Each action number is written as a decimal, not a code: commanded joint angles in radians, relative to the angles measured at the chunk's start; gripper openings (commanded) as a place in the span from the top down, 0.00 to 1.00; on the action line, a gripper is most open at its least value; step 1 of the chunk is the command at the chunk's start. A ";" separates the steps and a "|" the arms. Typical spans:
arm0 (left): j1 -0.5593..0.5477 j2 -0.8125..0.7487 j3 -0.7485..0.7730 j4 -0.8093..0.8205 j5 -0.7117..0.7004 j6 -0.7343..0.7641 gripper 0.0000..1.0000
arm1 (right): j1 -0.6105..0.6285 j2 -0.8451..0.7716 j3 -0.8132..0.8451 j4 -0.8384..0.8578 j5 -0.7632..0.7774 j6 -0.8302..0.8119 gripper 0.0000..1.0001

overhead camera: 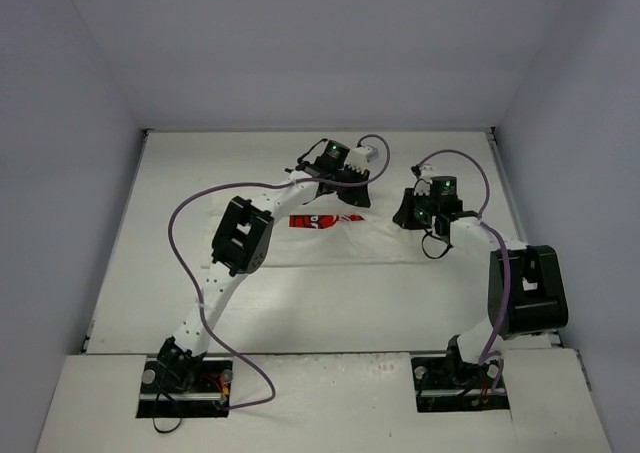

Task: Fold and stack the t-shirts
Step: Fold the other side of the tshirt into a rectangle

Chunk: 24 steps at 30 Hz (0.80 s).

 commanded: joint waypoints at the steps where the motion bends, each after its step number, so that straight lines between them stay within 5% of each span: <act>1: 0.016 -0.212 -0.084 0.140 -0.012 -0.061 1.00 | -0.002 -0.049 0.017 0.056 0.019 -0.005 1.00; 8: 0.031 -0.385 -0.399 0.346 -0.010 -0.143 1.00 | -0.024 -0.094 0.007 0.048 0.033 0.010 1.00; 24: 0.018 -0.464 -0.591 0.414 0.016 -0.210 1.00 | -0.065 -0.200 0.019 -0.001 0.156 0.029 1.00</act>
